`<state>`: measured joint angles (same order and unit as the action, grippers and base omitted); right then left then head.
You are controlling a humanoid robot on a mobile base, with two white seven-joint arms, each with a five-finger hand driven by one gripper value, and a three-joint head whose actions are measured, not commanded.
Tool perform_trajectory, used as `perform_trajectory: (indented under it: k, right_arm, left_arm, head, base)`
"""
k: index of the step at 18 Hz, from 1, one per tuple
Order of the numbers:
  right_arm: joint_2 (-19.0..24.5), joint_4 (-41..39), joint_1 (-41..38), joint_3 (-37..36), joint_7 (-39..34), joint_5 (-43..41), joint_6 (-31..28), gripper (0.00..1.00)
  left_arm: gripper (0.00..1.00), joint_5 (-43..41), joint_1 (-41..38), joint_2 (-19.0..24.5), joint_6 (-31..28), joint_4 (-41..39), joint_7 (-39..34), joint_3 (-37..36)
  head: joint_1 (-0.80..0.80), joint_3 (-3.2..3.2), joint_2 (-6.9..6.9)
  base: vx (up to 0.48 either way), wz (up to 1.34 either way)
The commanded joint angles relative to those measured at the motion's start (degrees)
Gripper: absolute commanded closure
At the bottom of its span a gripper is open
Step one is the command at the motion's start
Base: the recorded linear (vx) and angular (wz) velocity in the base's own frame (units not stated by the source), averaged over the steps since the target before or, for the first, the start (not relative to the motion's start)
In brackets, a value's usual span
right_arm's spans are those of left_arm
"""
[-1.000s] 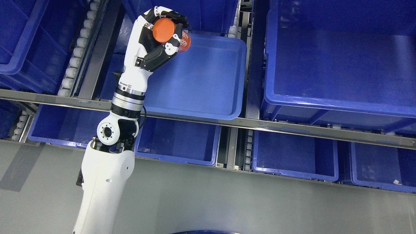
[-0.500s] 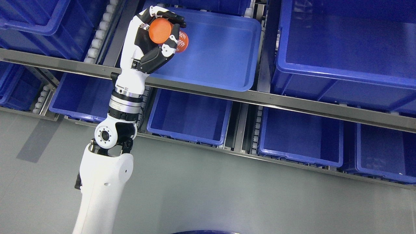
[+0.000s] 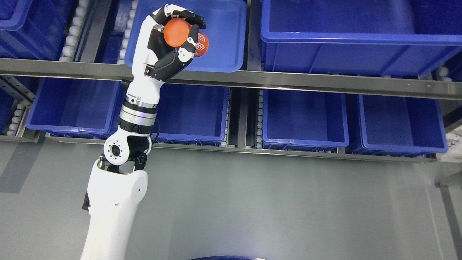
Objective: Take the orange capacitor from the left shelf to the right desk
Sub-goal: 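Hold the capacitor in the left hand while turning toward the steel table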
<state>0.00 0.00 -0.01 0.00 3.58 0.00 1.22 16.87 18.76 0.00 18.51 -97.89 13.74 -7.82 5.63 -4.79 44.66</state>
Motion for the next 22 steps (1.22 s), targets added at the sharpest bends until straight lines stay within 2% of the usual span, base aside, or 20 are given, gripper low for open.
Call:
perform_trajectory:
  k: [1, 9, 22]
  right_arm:
    - [-1.0, -1.0, -0.17, -0.97, 0.02, 0.18, 0.01, 0.0]
    - [-1.0, -1.0, -0.17, -0.97, 0.02, 0.18, 0.01, 0.0]
    - [-1.0, -1.0, -0.08, -0.97, 0.02, 0.18, 0.01, 0.0]
  left_arm:
    - [0.99, 0.18, 1.27, 1.0, -0.32, -0.46, 0.06, -0.44]
    - [0.99, 0.45, 1.54, 1.0, -0.67, -0.46, 0.06, -3.51]
    - [0.99, 1.68, 3.64, 1.0, -1.99, -0.11, -0.03, -6.59]
  head:
    - [0.0, 0.0, 0.0]
    - [0.0, 0.0, 0.0]
    - [0.0, 0.0, 0.0]
  base:
    - [-0.165, -0.44]
    - [-0.099, -0.51]
    - [0.007, -0.7]
